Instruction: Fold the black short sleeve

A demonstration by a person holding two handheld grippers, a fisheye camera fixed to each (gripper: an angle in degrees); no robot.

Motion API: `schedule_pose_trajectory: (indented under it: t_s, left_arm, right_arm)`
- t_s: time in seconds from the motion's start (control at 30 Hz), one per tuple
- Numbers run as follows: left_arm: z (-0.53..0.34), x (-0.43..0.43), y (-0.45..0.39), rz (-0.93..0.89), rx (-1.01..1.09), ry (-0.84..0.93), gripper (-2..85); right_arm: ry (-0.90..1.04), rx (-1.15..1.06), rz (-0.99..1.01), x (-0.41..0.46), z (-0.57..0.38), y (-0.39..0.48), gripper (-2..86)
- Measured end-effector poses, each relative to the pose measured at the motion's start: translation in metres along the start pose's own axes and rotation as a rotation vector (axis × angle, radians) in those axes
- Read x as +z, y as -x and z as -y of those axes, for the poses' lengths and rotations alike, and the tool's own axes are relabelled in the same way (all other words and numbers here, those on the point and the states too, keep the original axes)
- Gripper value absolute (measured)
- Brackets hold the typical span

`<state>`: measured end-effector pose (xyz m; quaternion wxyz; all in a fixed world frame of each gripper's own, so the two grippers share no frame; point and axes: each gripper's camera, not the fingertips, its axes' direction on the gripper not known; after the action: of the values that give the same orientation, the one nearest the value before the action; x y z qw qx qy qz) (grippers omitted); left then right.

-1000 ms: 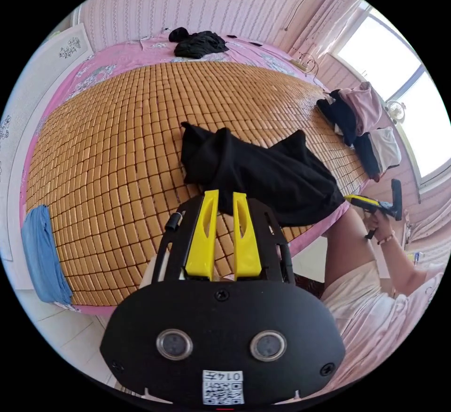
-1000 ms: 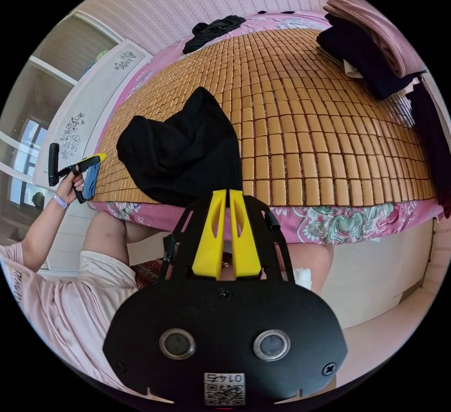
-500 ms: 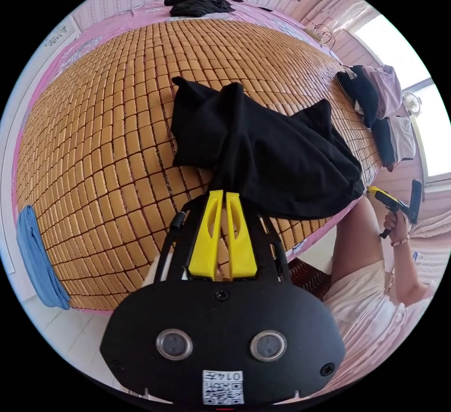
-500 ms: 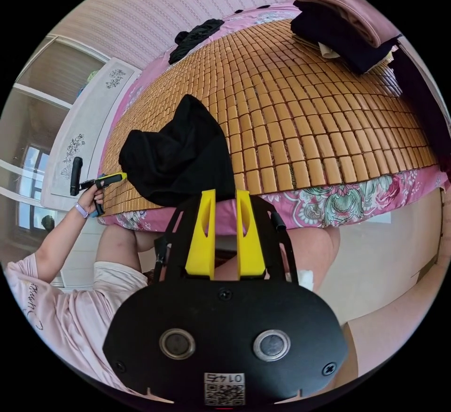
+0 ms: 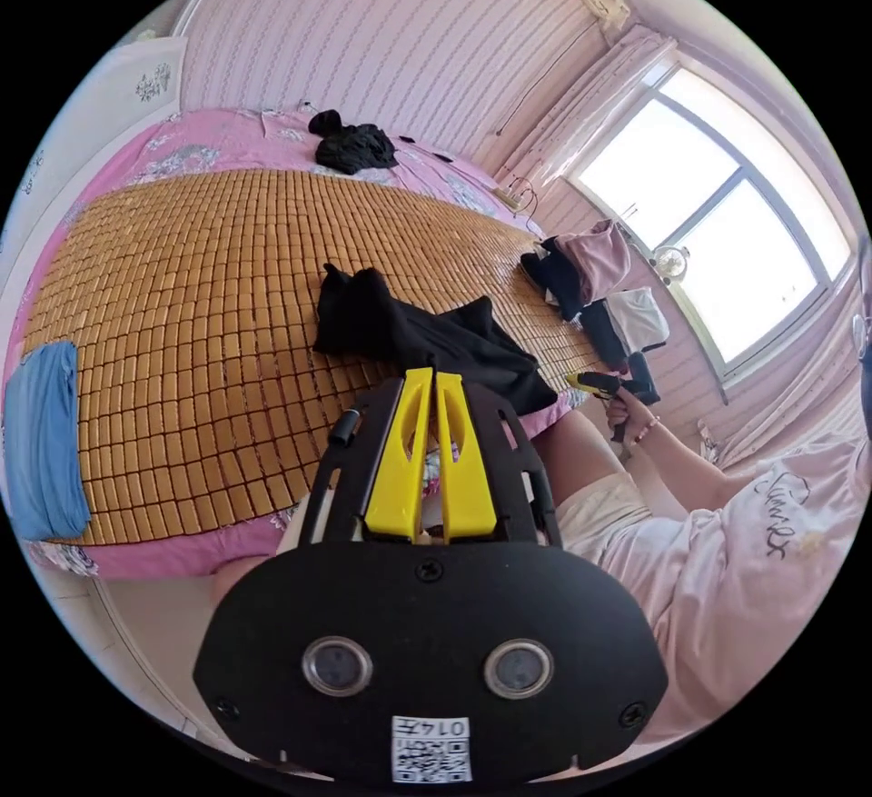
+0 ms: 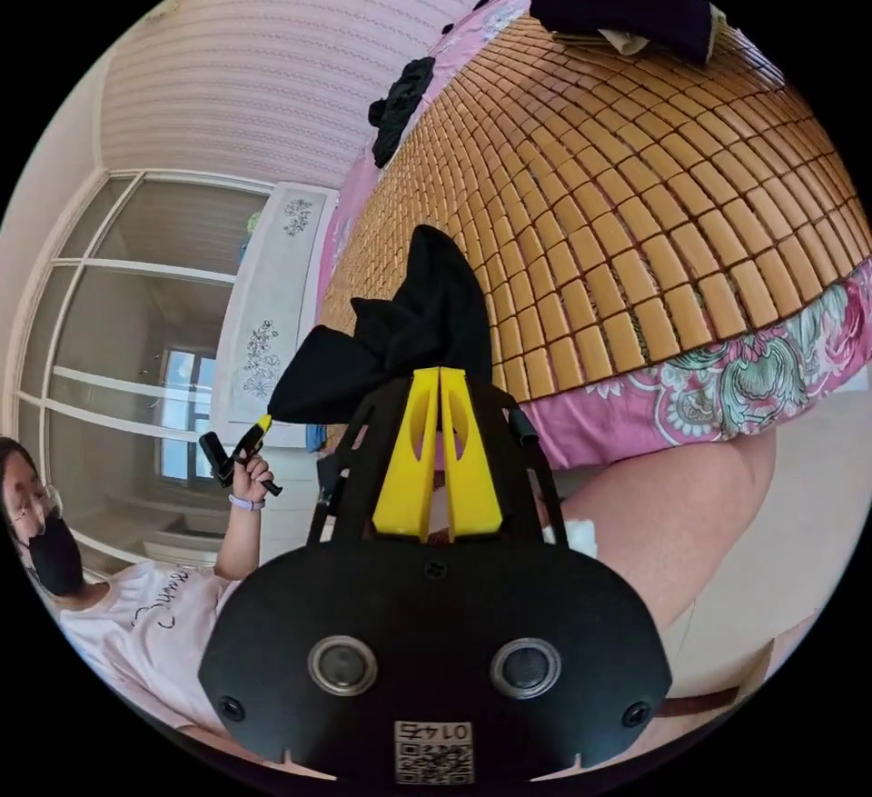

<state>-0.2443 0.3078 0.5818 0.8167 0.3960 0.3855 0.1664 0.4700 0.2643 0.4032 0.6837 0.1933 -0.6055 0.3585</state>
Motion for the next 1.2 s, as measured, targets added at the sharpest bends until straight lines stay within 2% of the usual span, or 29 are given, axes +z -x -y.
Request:
schedule_pose_trajectory:
  t_s: [0.07,0.13,0.2,0.3,0.37,0.5,0.57,0.6,0.73,0.83,0.93,1.03,1.1,1.13,1.2]
  left_arm:
    - [0.005,-0.028,-0.009,0.014,0.027,-0.082,-1.0]
    - [0.013,-0.055,-0.017,0.018,0.054,-0.157,-1.0]
    - [0.023,-0.088,-0.03,0.059,0.107,-0.237,-1.0]
    - [0.028,-0.109,-0.04,0.091,0.139,-0.236,-1.0]
    - [0.023,-0.109,-0.041,0.116,0.129,-0.217,-1.0]
    - [0.004,-0.097,-0.038,0.152,0.092,-0.135,-1.0]
    - [-0.003,-0.097,-0.035,0.131,0.069,-0.141,-1.0]
    - [-0.007,-0.098,-0.033,0.111,0.052,-0.149,-1.0]
    - [-0.016,-0.104,-0.033,0.115,0.04,-0.144,-1.0]
    - [-0.022,-0.109,-0.034,0.144,0.033,-0.133,-1.0]
    - [-0.029,-0.114,-0.031,0.174,0.019,-0.129,-1.0]
    - [-0.035,-0.119,-0.026,0.193,0.005,-0.129,-1.0]
    - [-0.037,-0.119,-0.022,0.171,-0.023,-0.133,-1.0]
    - [-0.037,-0.118,-0.021,0.157,-0.03,-0.136,-1.0]
    - [-0.039,-0.101,-0.023,0.062,-0.055,-0.151,-1.0]
  right_arm:
    - [-0.146,-0.032,0.214,-0.035,0.001,0.014,-0.5]
    - [-0.231,-0.107,0.348,-0.057,0.005,0.035,-0.4]
    - [-0.265,-0.195,0.394,-0.075,0.01,0.065,-0.4]
    - [-0.237,-0.327,0.176,-0.078,0.006,0.116,-0.1]
    - [-0.169,-0.35,-0.022,-0.042,-0.012,0.13,0.5]
    - [0.119,-0.261,-0.011,0.066,-0.052,0.103,3.1]
    - [0.291,-0.196,-0.087,0.146,-0.086,0.084,6.4]
    - [0.311,-0.198,-0.109,0.163,-0.094,0.082,7.0]
    - [0.277,-0.33,-0.32,0.247,-0.122,0.099,9.9]
    - [0.201,-0.455,-0.465,0.284,-0.127,0.116,7.1]
    - [0.258,-0.432,-0.444,0.305,-0.117,0.121,1.9]
    - [0.267,-0.473,-0.372,0.297,-0.088,0.136,0.7]
    - [0.22,-0.502,-0.386,0.28,-0.057,0.15,0.5]
    - [0.128,-0.489,-0.392,0.261,-0.036,0.158,0.5]
    - [0.023,-0.397,-0.376,0.232,-0.007,0.161,0.6]
